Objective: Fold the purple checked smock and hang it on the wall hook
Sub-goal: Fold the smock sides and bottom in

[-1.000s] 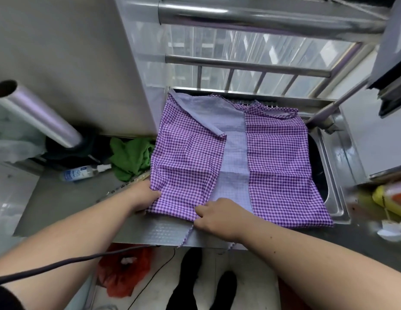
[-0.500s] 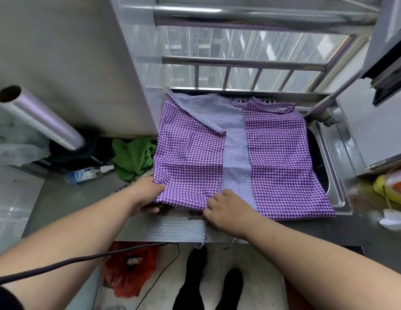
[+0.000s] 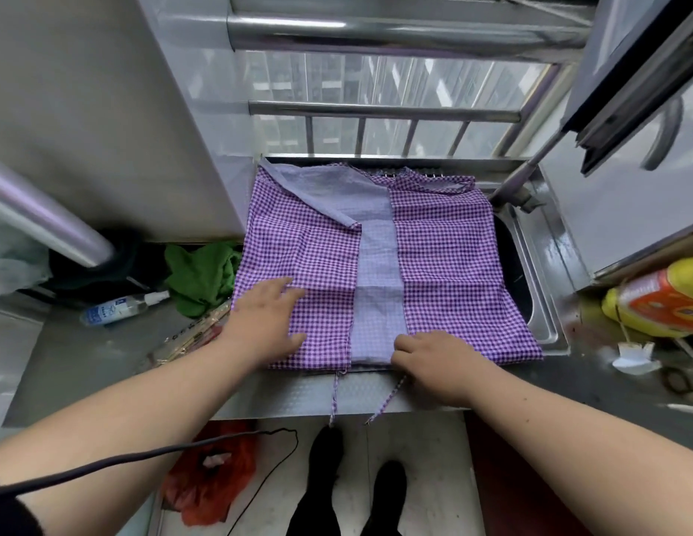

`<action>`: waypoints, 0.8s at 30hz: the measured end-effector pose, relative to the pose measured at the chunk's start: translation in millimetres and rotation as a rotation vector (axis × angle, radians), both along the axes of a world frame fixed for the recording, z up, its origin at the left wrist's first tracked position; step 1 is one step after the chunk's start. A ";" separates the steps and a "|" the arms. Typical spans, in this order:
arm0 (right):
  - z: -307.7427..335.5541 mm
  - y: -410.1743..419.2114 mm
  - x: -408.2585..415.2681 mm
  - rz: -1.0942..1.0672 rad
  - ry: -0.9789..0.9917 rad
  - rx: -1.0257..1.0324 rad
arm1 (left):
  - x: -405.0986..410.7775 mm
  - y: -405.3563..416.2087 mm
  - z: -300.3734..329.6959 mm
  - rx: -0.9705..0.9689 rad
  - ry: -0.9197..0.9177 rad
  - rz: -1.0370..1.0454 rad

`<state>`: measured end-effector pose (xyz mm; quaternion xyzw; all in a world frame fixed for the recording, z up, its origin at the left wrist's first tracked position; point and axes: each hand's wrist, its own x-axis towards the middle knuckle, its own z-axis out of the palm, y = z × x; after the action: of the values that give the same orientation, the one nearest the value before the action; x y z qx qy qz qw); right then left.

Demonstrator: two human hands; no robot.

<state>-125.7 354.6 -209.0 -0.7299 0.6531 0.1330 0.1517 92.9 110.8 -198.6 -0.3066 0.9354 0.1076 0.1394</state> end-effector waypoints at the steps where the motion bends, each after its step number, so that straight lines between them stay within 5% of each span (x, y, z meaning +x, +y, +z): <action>1: 0.2 5.1 -4.8 0.022 0.018 0.029 | -6.6 6.9 0.5 0.039 -0.052 -0.147; 5: 0.2 6.9 -8.9 0.055 0.131 0.055 | -23.5 33.4 -11.9 0.174 -0.292 -0.292; 13: 1.8 -7.8 1.6 -0.162 -0.033 -0.068 | -26.6 44.7 -22.1 0.122 -0.335 -0.267; 19: -3.7 6.0 -2.7 0.007 0.127 0.045 | -28.0 52.2 -23.1 0.054 -0.303 -0.279; 24: -8.0 5.1 -8.1 -0.119 0.068 -0.038 | -28.8 47.8 -21.3 0.012 -0.273 -0.347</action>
<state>-133.8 359.7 -217.1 -0.6875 0.7026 0.1362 0.1233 64.1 158.6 -219.8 -0.1519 0.9460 0.0453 0.2829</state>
